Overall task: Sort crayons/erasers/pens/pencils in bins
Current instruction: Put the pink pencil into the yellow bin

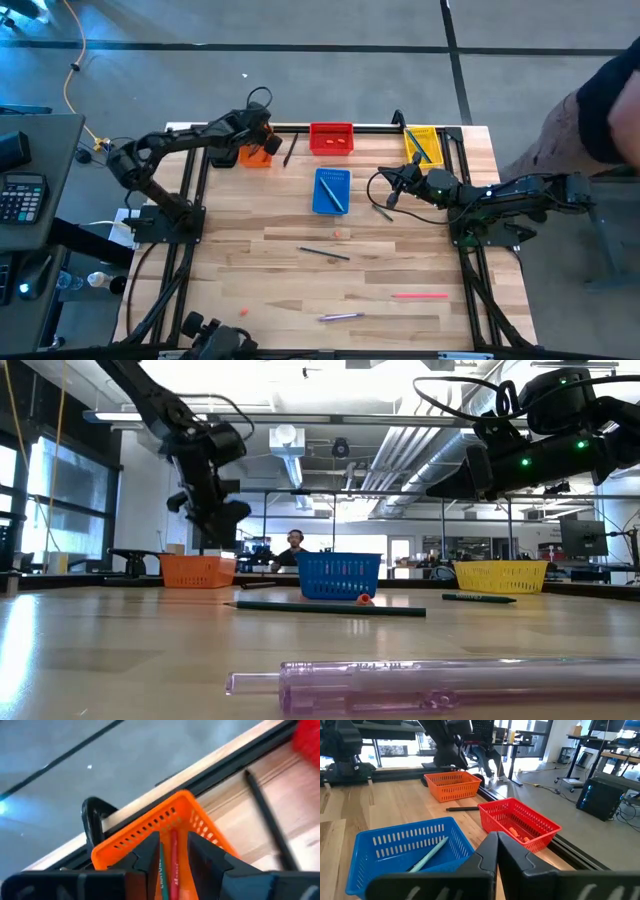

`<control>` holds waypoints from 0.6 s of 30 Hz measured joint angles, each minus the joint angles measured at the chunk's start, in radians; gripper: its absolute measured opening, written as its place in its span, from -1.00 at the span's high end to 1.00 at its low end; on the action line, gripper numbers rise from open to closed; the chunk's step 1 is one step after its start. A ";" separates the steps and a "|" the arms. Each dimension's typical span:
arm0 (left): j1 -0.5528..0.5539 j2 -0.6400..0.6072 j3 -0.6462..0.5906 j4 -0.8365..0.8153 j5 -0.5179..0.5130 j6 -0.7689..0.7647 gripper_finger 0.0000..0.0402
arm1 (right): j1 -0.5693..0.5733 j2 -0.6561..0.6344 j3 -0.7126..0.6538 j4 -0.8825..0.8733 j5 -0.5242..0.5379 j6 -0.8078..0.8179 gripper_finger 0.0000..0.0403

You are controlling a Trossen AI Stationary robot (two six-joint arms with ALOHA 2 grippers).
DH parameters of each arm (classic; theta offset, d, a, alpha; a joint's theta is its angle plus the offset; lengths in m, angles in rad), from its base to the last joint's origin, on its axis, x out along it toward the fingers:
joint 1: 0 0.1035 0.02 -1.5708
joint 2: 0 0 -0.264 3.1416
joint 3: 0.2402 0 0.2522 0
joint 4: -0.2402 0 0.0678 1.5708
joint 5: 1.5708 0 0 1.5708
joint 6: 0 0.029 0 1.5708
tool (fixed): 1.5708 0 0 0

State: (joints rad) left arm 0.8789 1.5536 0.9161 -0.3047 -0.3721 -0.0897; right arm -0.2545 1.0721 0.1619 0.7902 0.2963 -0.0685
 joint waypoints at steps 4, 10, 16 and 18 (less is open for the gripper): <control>-0.036 -0.065 -0.028 0.032 0.010 0.000 0.66 | 0.000 0.000 0.000 0.000 0.000 0.000 1.00; -0.120 -0.179 -0.210 0.310 0.073 0.008 0.90 | 0.000 0.000 0.000 0.000 0.000 0.000 1.00; -0.235 -0.241 -0.414 0.705 0.179 0.015 0.98 | 0.000 0.000 0.000 0.000 0.019 0.011 1.00; -0.272 -0.246 -0.469 0.811 0.210 0.015 0.98 | 0.000 0.000 0.000 0.000 0.019 0.015 1.00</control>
State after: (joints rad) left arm 0.6067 1.3071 0.4475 0.5062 -0.1621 -0.0746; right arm -0.2543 1.0721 0.1619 0.7902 0.3149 -0.0536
